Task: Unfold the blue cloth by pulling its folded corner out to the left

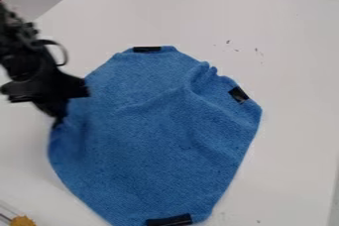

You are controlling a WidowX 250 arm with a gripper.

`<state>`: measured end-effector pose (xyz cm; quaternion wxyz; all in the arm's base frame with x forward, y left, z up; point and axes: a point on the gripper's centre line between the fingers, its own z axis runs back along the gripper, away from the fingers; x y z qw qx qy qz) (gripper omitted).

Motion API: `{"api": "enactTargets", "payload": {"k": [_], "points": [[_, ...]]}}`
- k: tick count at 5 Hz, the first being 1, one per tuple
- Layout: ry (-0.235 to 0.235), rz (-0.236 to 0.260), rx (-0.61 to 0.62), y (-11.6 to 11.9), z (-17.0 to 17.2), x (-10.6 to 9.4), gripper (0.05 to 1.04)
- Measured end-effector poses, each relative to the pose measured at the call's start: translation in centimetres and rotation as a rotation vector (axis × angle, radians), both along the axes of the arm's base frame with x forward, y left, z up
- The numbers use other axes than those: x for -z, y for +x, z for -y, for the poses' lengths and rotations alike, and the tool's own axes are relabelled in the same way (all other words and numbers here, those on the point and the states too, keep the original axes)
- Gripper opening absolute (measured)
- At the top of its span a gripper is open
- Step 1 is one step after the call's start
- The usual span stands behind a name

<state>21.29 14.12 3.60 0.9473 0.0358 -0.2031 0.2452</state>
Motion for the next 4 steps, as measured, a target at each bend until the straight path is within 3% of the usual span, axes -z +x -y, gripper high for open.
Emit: {"api": "enactTargets", "payload": {"k": [2,3,4], "points": [[0.020,-0.039,0.052,-1.8,-4.3,0.7,0.093],[0.018,-0.041,0.074,-2.2,-4.9,1.9,0.259],[0.025,-0.048,0.097,-2.1,-5.3,2.5,0.535]]}}
